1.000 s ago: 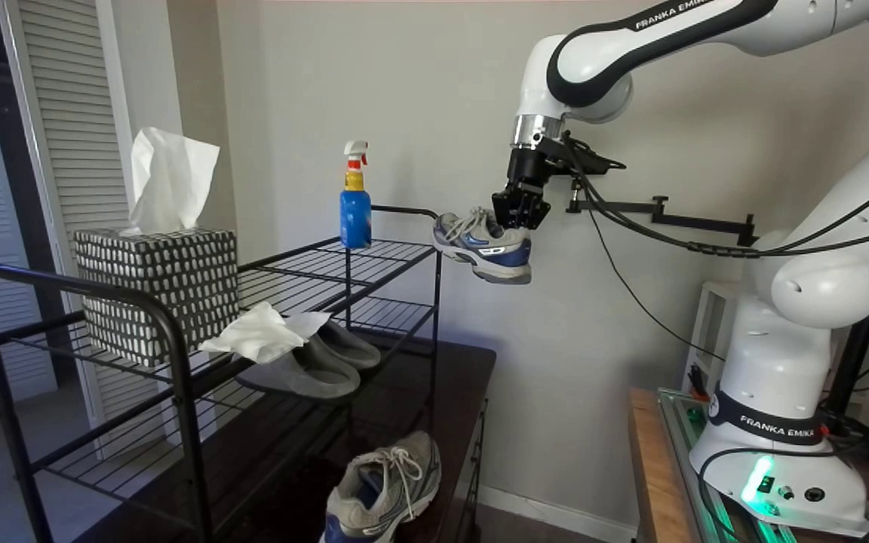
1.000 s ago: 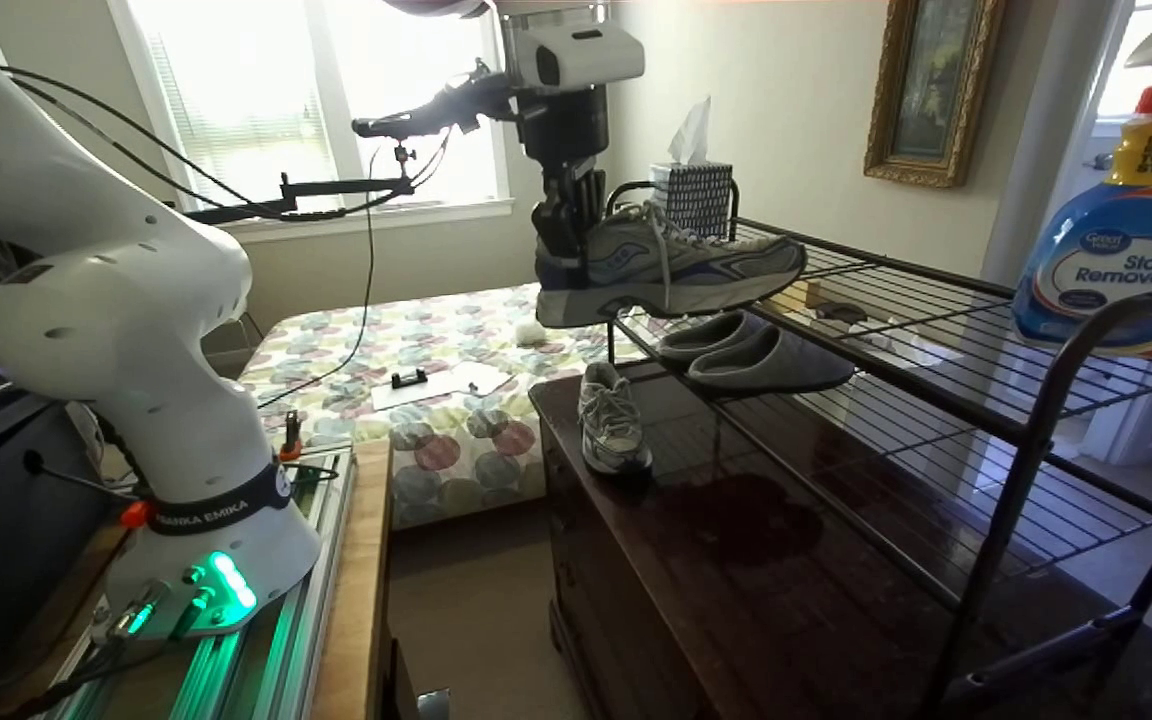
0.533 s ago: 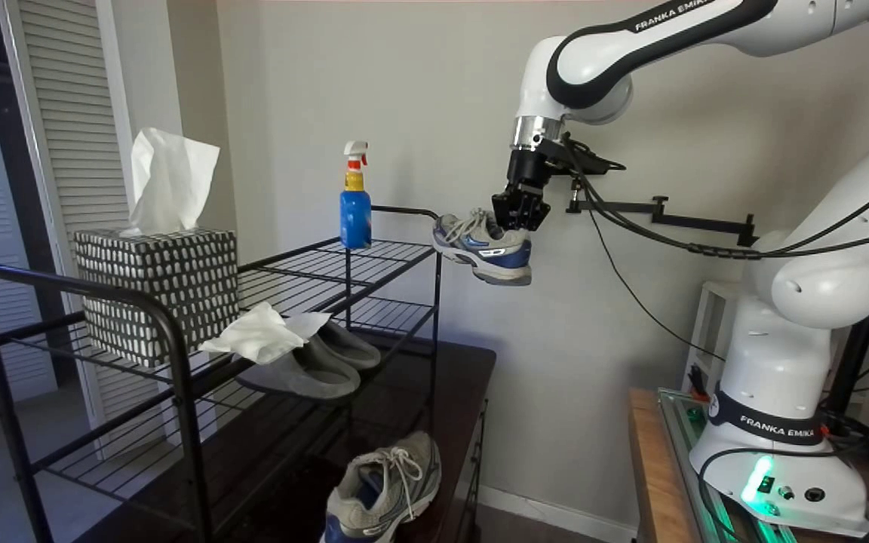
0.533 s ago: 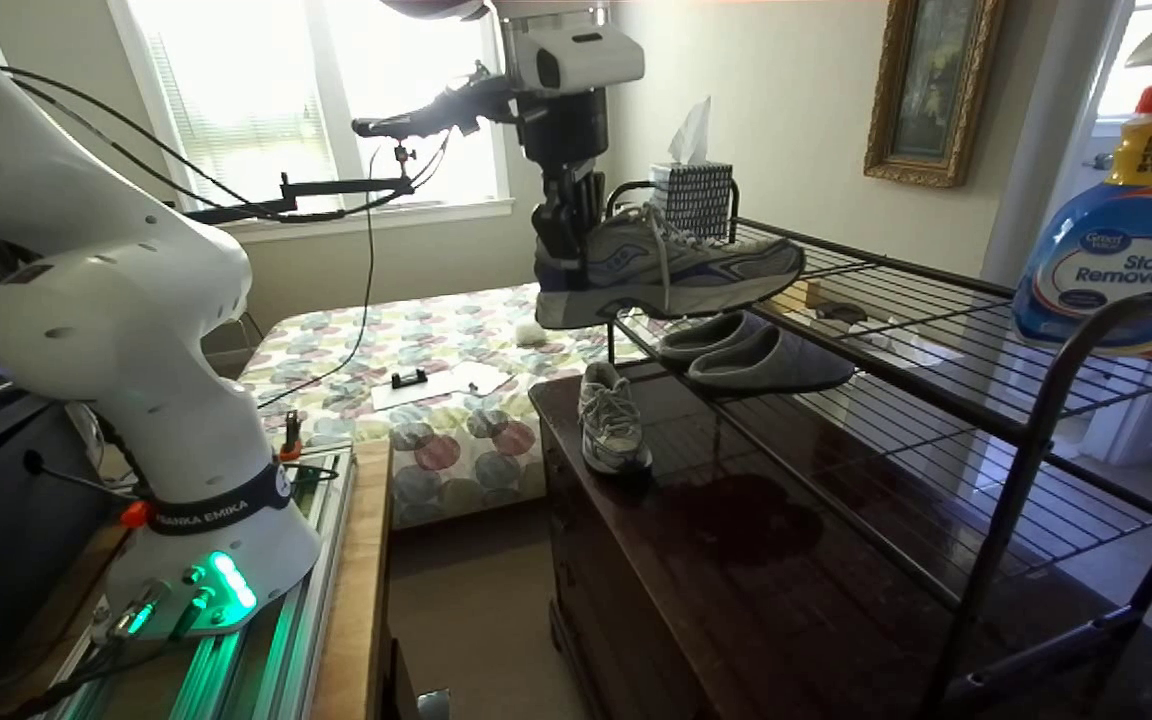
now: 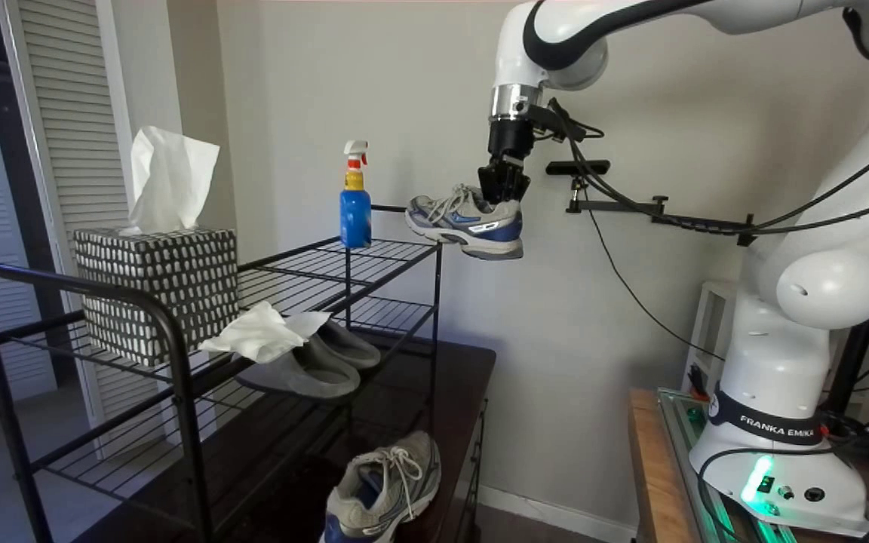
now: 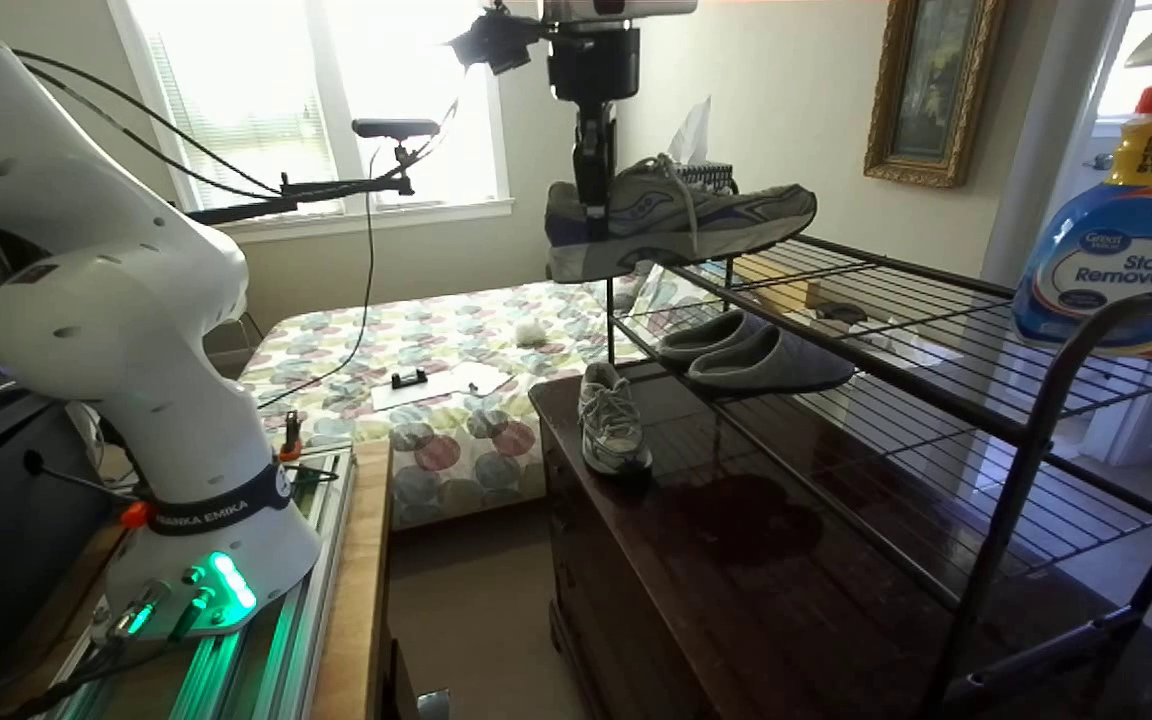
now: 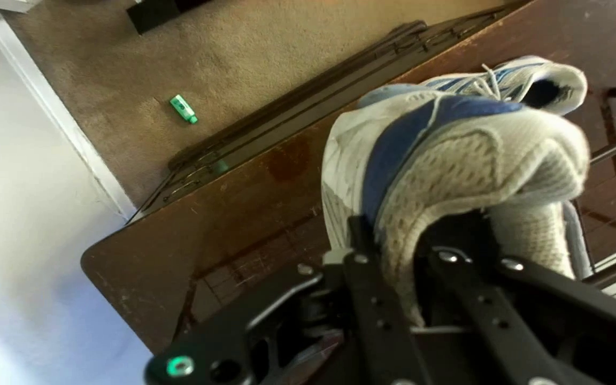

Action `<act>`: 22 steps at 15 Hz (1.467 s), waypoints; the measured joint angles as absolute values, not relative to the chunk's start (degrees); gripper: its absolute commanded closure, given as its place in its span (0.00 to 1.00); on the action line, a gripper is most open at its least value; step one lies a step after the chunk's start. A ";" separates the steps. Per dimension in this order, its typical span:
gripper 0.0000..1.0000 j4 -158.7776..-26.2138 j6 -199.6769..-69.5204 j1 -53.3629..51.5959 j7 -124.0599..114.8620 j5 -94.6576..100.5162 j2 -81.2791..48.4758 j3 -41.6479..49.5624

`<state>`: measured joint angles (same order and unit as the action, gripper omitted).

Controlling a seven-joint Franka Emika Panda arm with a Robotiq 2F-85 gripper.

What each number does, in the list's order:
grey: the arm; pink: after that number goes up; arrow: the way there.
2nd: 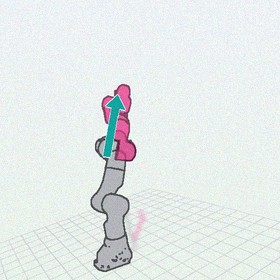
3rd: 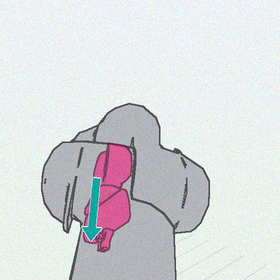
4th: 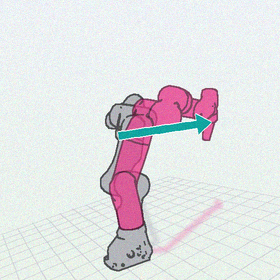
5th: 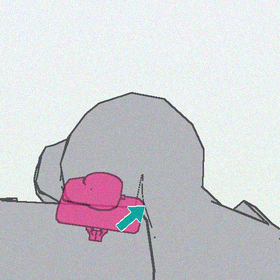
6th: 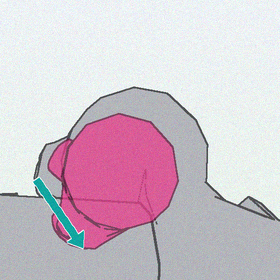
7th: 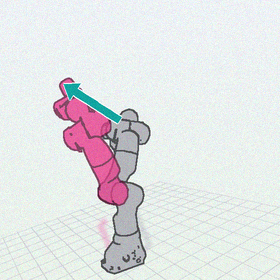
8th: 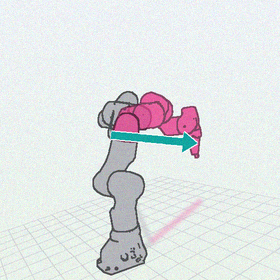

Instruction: Pick up the shoe and put it on top of the rack

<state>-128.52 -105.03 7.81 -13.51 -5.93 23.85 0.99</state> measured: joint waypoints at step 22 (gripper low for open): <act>0.96 -87.04 -94.56 -1.51 -3.76 0.28 -10.73 -1.48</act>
<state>-87.04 -94.56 -1.51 -3.76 0.28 -10.73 -1.48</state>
